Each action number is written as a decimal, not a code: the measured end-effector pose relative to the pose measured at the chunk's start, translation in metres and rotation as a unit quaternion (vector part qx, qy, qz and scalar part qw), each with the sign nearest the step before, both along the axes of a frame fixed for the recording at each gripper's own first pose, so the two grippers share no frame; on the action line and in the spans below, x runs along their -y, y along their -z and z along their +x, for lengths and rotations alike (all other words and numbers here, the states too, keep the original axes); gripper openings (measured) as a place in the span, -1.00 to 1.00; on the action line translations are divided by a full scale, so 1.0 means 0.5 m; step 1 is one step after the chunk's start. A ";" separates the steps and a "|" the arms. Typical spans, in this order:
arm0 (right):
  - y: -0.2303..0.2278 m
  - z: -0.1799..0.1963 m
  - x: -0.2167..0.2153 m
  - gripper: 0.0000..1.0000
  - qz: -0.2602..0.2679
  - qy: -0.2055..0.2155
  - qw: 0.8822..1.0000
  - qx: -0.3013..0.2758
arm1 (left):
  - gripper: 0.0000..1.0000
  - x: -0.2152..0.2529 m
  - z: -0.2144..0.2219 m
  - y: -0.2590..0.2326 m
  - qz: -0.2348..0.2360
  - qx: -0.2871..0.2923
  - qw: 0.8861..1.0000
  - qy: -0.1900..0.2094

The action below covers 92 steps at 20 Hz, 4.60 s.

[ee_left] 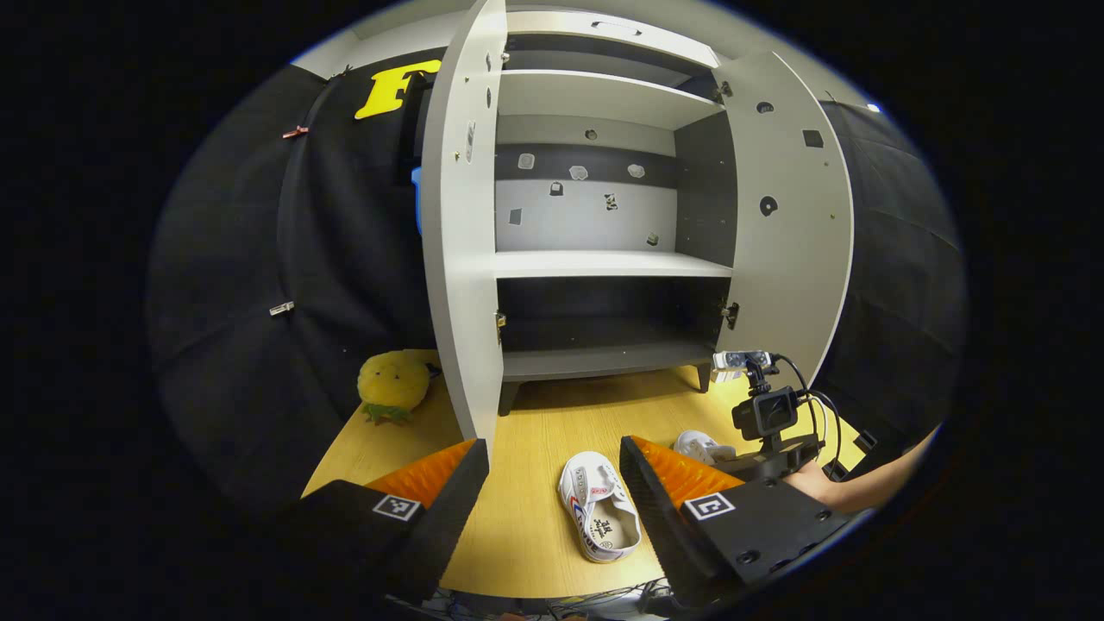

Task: Grab one shoe with the right hand and put it into the shoe cabinet, grab the other shoe with the left hand and put it into the shoe cabinet; then close the right door with the right hand and the left door with the left hand.

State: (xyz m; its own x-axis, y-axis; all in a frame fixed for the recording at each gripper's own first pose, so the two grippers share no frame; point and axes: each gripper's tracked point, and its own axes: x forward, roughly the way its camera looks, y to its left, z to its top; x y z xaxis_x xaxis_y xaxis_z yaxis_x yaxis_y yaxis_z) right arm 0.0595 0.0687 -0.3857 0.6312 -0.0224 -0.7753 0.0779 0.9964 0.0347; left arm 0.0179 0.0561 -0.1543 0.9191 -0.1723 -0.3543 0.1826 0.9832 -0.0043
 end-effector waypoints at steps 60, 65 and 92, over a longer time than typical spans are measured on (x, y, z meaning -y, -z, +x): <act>-0.731 0.707 -0.088 0.82 -0.070 -0.110 0.968 0.212 | 0.90 -0.008 0.084 -0.133 -0.001 0.068 0.995 -0.073; -0.805 0.577 -0.104 0.96 -0.083 -0.114 0.947 0.288 | 0.90 -0.036 0.045 -0.084 0.001 0.048 0.998 -0.051; -0.411 -0.152 0.085 0.96 -0.058 0.075 0.969 0.228 | 0.75 0.079 0.151 0.481 0.037 -0.208 0.972 0.102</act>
